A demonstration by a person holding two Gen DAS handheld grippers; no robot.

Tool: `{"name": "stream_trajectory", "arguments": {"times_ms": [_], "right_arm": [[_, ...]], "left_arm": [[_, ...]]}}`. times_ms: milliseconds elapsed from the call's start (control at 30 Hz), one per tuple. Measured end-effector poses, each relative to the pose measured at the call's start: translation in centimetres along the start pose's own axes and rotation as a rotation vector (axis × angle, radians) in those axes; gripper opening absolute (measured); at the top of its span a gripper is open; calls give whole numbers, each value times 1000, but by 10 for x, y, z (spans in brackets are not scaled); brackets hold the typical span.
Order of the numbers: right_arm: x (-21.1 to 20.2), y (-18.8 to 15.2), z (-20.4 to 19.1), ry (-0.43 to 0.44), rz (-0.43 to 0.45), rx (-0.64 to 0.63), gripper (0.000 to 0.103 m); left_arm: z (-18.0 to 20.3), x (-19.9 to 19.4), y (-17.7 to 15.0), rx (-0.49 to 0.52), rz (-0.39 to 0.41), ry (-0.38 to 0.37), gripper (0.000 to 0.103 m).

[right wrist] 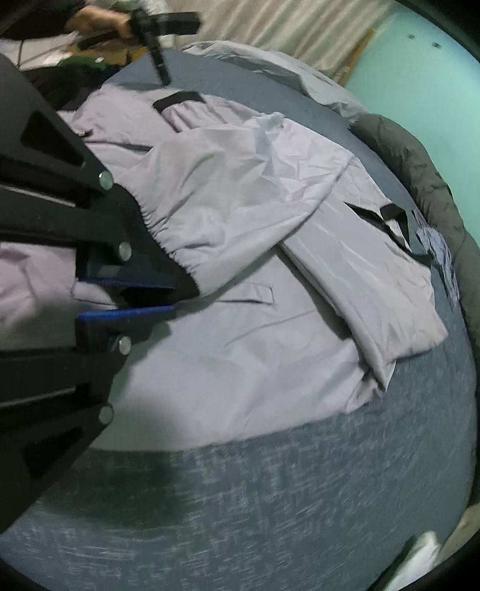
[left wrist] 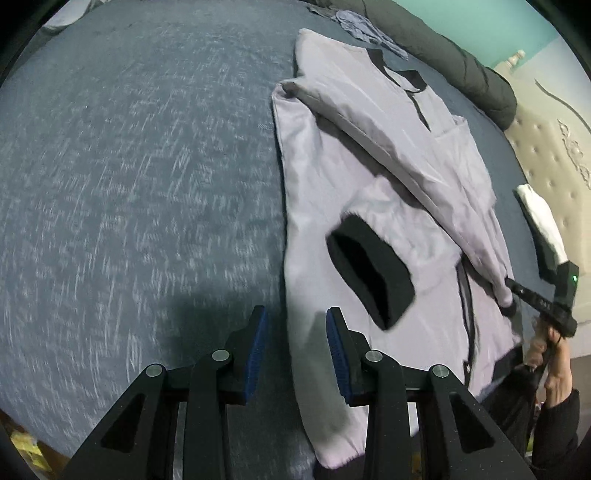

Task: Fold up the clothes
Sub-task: 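Grasp the black jacket hem with both tools side by side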

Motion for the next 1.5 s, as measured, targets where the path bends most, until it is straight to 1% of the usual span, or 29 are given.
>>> {"name": "stream_trajectory", "arguments": {"times_ms": [33, 67, 100, 133, 200, 333, 400, 467, 533, 633, 733, 867, 967, 1133, 1267, 1333, 1367, 1400, 1433, 1467, 1500], "right_arm": [[-6, -1, 1, -3, -1, -3, 22], [-12, -3, 2, -6, -2, -7, 24], [-18, -4, 3, -10, -4, -10, 29], [-24, -5, 4, -13, -5, -13, 32], [-35, -8, 6, -19, -7, -20, 34], [-50, -30, 13, -18, -60, -33, 44], [-55, -40, 19, -34, -74, -33, 47], [-61, -50, 25, -52, -88, -33, 47], [-61, -60, 34, -53, -117, 2, 52], [-59, -74, 42, -33, -156, 42, 54], [-59, -85, 44, -16, -171, 59, 55], [-58, -94, 38, 11, -180, 63, 55], [-55, -97, 34, -2, -178, 53, 55], [-53, -99, 35, -11, -172, 46, 55], [-51, -101, 38, 1, -169, 54, 54], [-52, -101, 41, 11, -161, 64, 47], [-52, -100, 42, 14, -157, 63, 45], [-52, -99, 41, 18, -154, 59, 43], [-53, -99, 41, 22, -151, 52, 38], [-53, -99, 39, 22, -147, 45, 36], [-54, -98, 37, 22, -144, 38, 30]], "left_arm": [[1, -4, -5, -1, 0, -7, 36], [3, -6, -10, -2, 0, -14, 37], [3, -8, -14, -3, -2, -14, 41], [2, -10, -18, -5, -6, -11, 43], [-1, -13, -25, -21, -17, -17, 44], [-3, -14, -41, -40, -39, -36, 47], [-3, -15, -49, -47, -49, -46, 48], [-3, -16, -57, -53, -56, -56, 48], [-3, -16, -65, -55, -63, -67, 49], [1, -13, -74, -61, -74, -81, 49], [3, -11, -79, -62, -81, -84, 49], [5, -8, -87, -54, -94, -82, 50], [6, -6, -92, -54, -101, -88, 51], [5, -6, -98, -54, -90, -103, 51], [9, -6, -99, -40, -69, -102, 50], [13, -6, -99, -29, -61, -105, 38], [15, -6, -99, -21, -59, -108, 28], [18, -7, -99, -13, -58, -110, 24], [21, -7, -99, -5, -57, -113, 23], [23, -8, -99, 1, -55, -115, 19], [26, -9, -98, 7, -51, -117, 17]]}}
Point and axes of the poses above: each gripper's, at about its wrist camera, not at the fingertips, and x roughly the way its jaws point, z to its right, y to its top, the point moved 5 cm from there along x, roughly the way its jaws point, and after that the axes turned 6 degrees about z, right-handed, at the moved point
